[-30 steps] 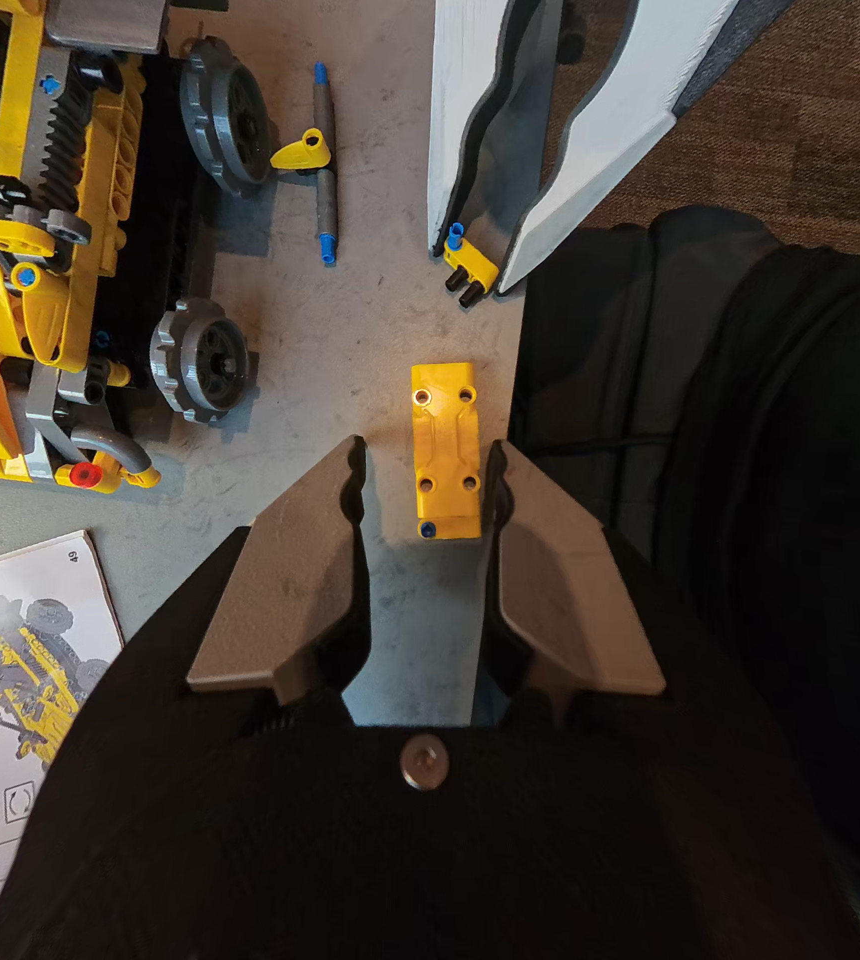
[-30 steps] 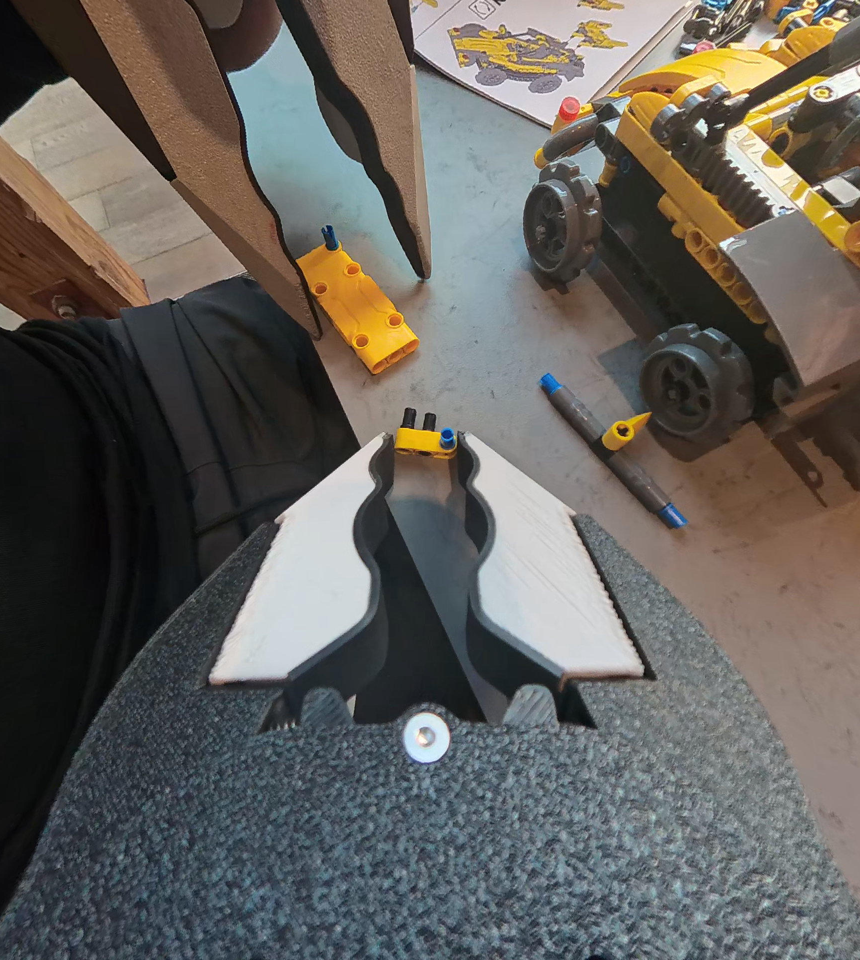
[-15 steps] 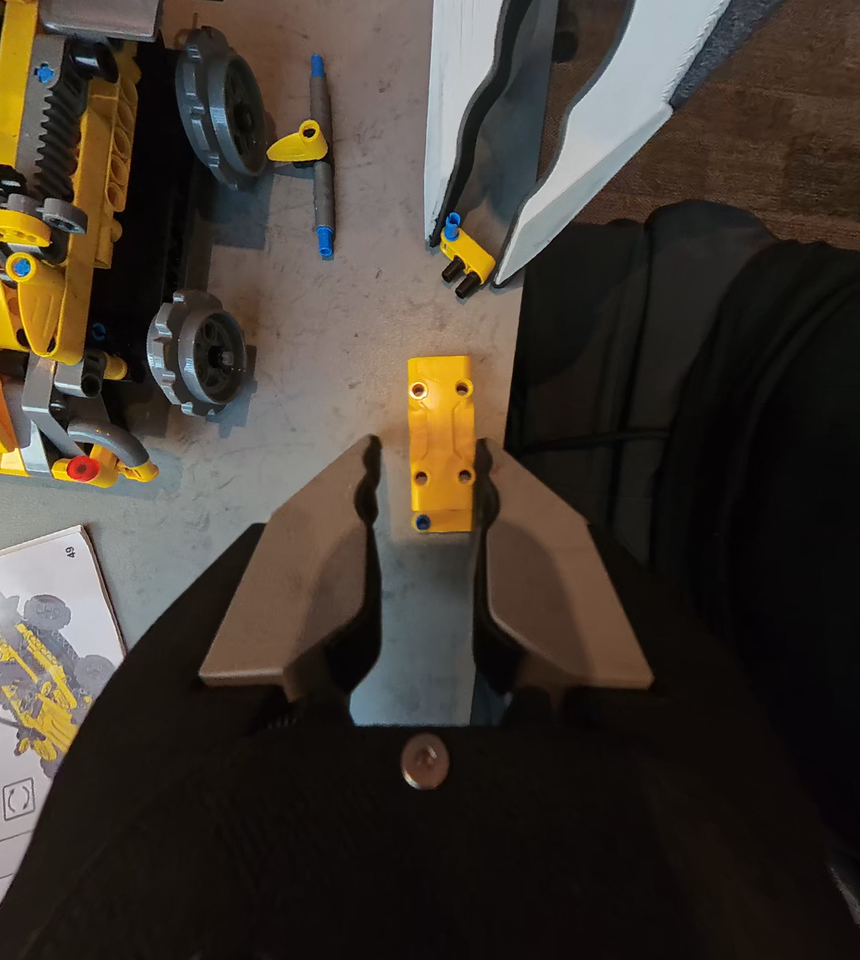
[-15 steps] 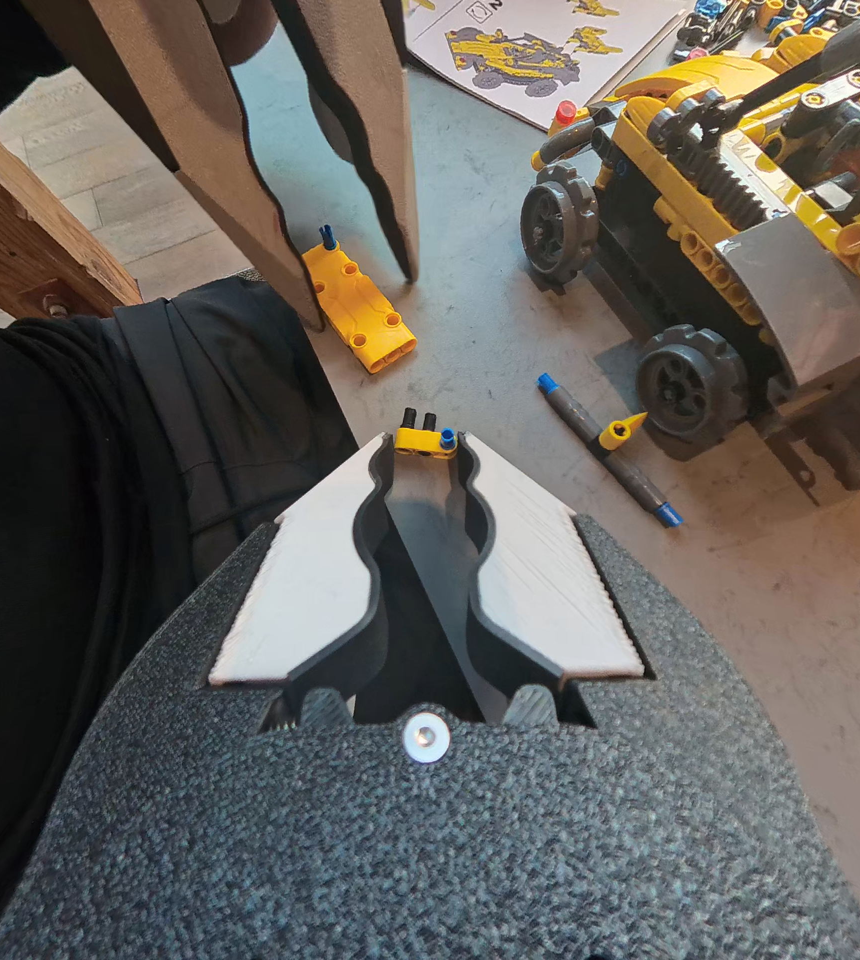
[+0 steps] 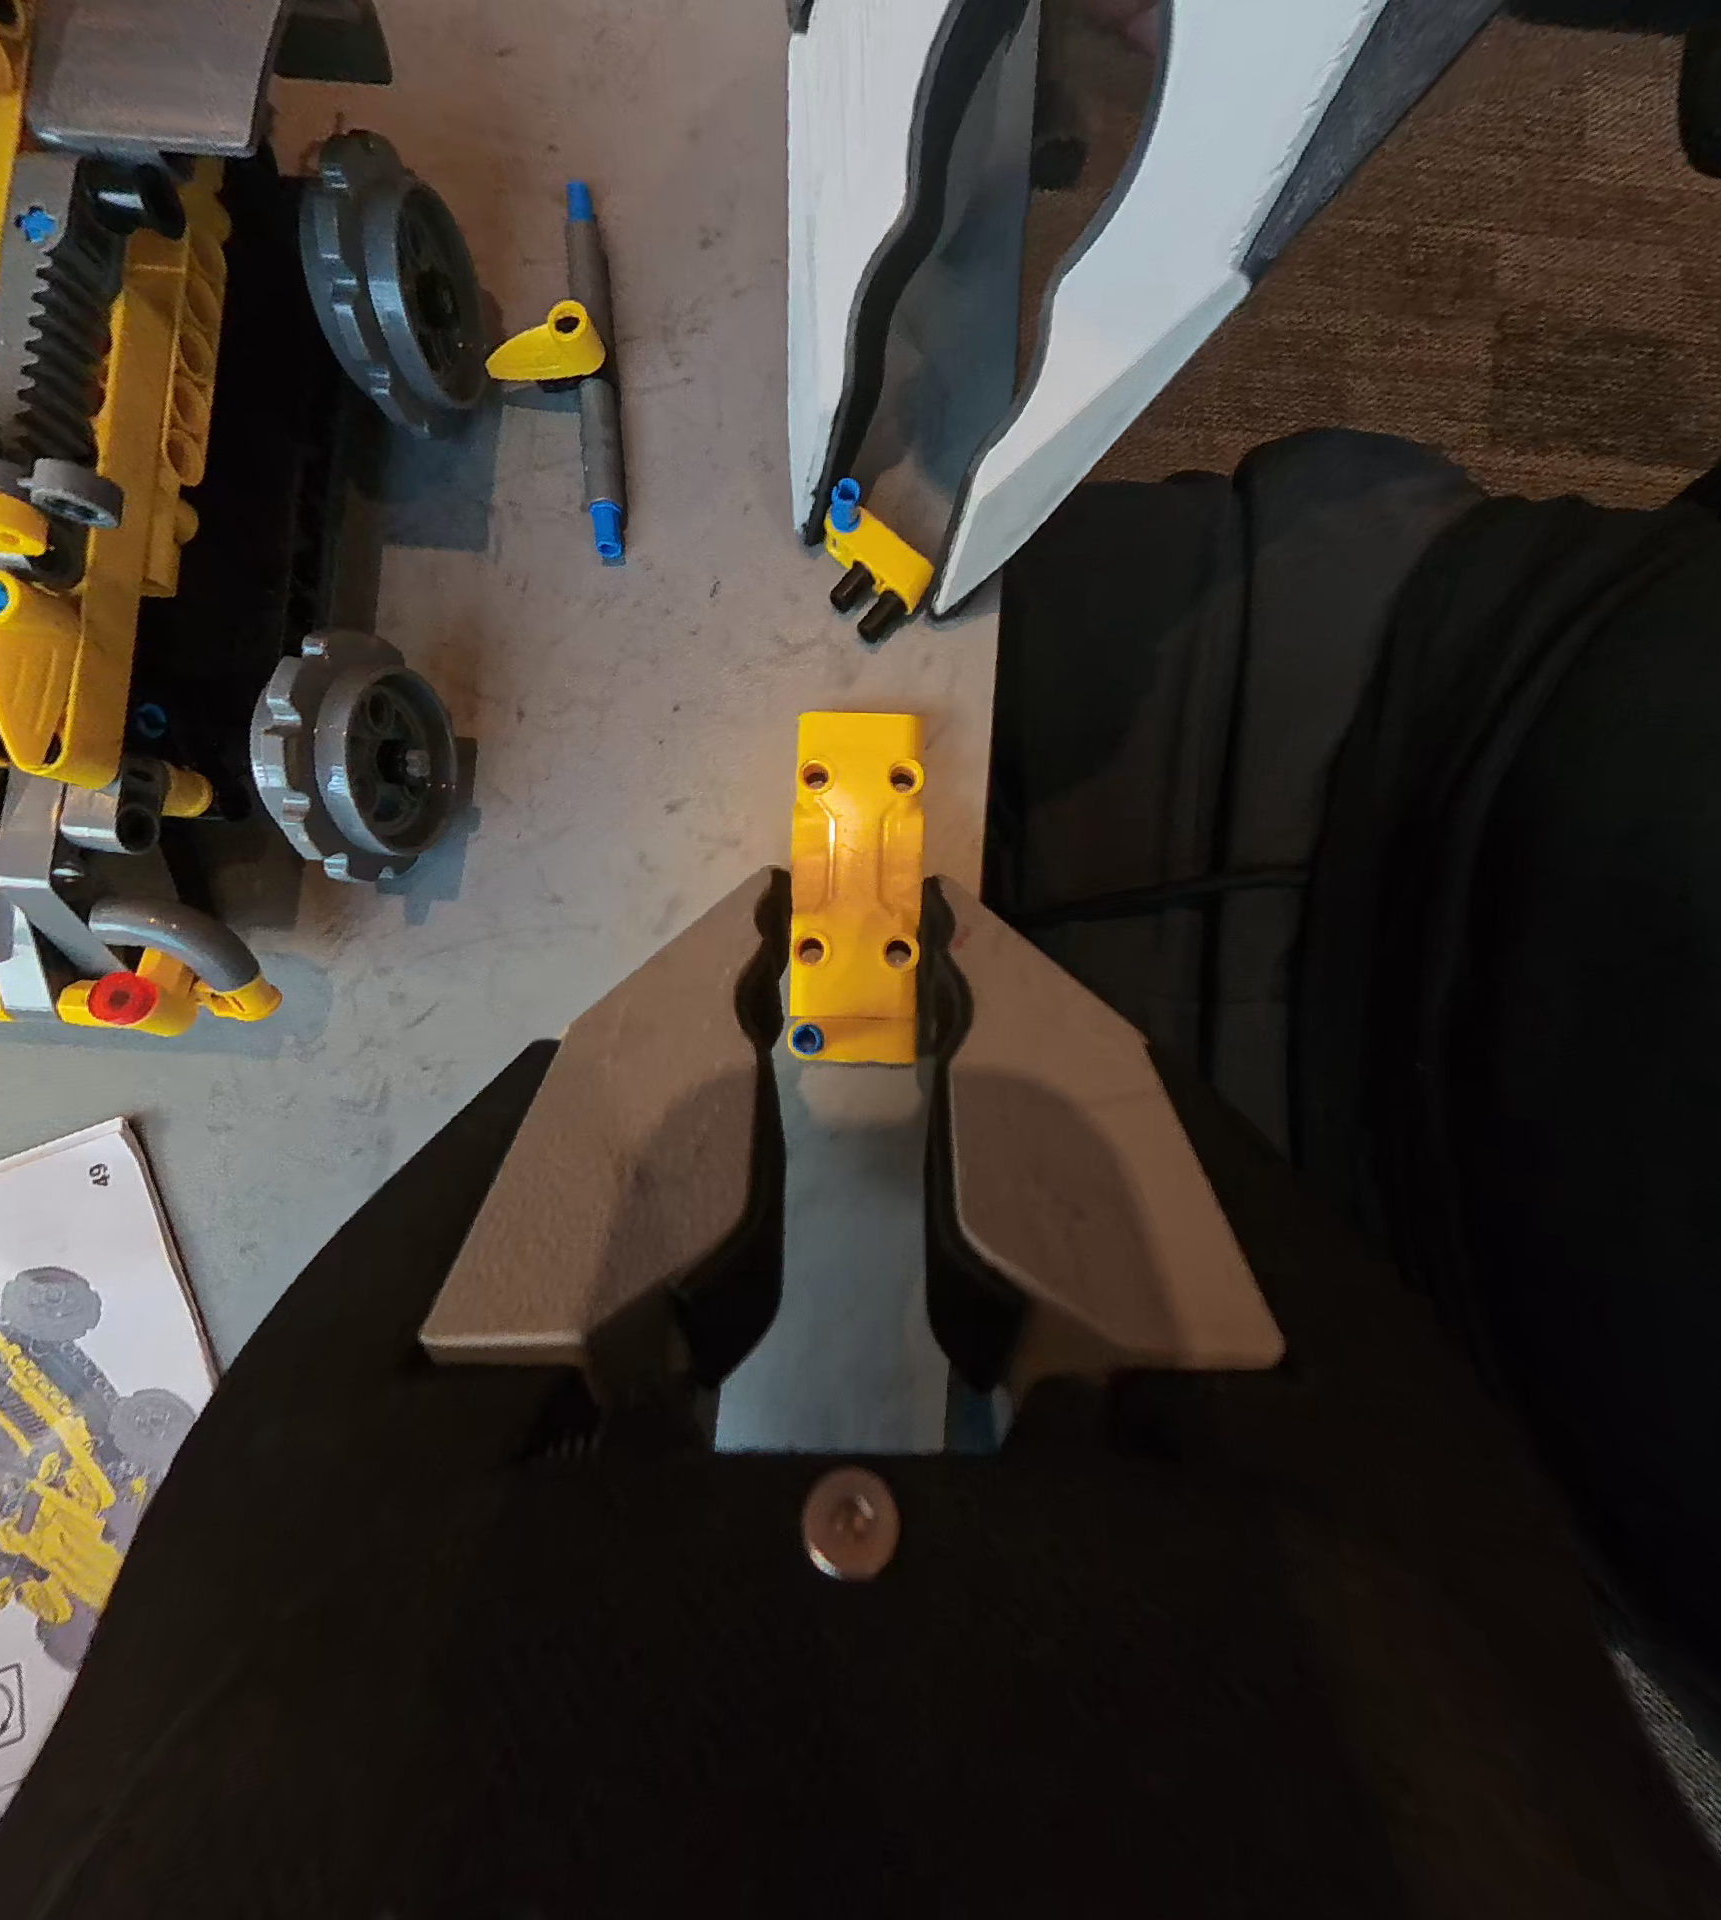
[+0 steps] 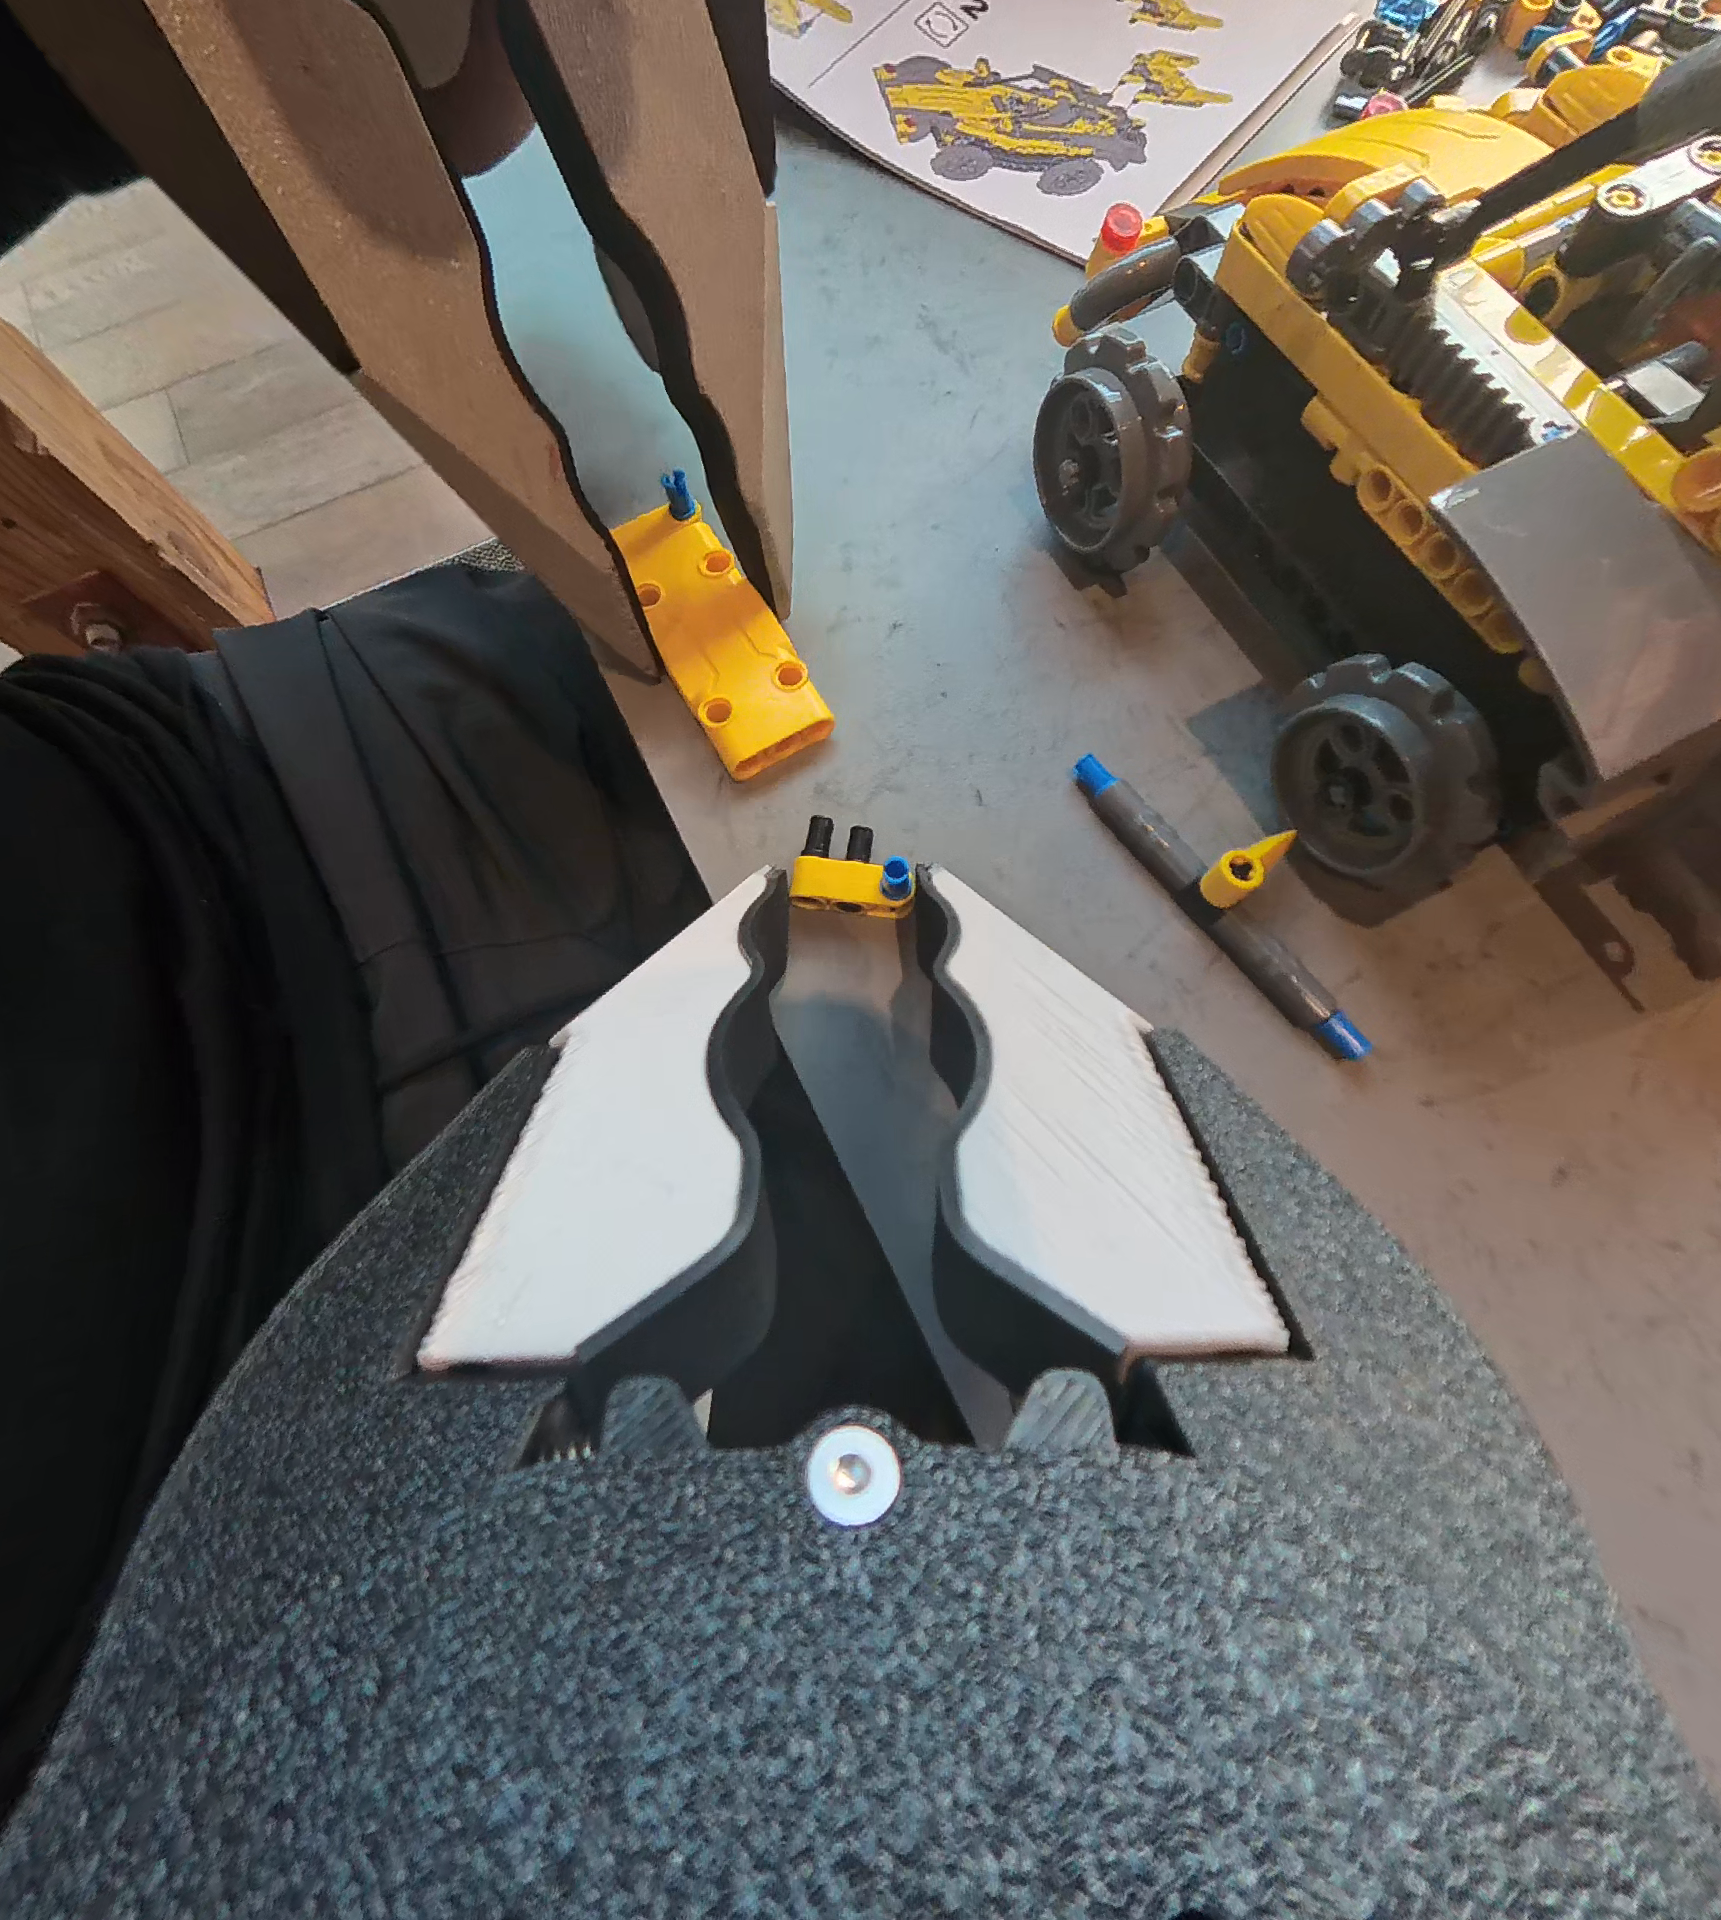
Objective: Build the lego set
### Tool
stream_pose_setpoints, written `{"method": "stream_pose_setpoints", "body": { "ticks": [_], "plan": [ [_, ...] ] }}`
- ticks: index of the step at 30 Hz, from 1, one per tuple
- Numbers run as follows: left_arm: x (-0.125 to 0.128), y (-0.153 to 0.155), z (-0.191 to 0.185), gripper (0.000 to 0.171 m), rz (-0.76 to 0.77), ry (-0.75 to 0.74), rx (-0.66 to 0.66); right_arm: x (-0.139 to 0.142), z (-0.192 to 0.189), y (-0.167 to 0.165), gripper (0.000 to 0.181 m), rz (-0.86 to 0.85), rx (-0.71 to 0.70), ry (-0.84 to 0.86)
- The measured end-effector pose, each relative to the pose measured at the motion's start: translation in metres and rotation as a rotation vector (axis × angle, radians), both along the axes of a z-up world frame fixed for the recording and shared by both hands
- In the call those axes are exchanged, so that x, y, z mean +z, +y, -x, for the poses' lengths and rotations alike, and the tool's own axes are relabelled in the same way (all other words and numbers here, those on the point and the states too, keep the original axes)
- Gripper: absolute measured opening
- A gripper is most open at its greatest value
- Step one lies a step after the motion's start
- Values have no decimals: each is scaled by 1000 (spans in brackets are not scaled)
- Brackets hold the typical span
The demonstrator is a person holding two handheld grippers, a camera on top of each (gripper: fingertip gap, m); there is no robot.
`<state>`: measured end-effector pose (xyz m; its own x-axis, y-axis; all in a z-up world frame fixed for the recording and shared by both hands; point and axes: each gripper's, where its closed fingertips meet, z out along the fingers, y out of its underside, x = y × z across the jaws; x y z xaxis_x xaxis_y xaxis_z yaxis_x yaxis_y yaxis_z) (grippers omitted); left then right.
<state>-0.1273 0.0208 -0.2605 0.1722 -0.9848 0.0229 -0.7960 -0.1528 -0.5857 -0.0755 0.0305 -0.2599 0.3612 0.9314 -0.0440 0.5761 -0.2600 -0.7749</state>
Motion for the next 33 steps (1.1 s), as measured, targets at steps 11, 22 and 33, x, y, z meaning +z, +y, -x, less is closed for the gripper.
{"method": "stream_pose_setpoints", "body": {
  "ticks": [11, 22, 33],
  "plan": [
    [1, 4, 1, 25, -47, 34, 13, 0, 2, -1, 24, 21, -30, -17],
    [0, -2, -6, 22, -18, -39, -26, 0, 9, 0, 24, 9, -43, 0],
    [0, -5, -8, 21, -27, -66, -90, 1, 8, -5, 24, -24, 40, -3]
  ]
}}
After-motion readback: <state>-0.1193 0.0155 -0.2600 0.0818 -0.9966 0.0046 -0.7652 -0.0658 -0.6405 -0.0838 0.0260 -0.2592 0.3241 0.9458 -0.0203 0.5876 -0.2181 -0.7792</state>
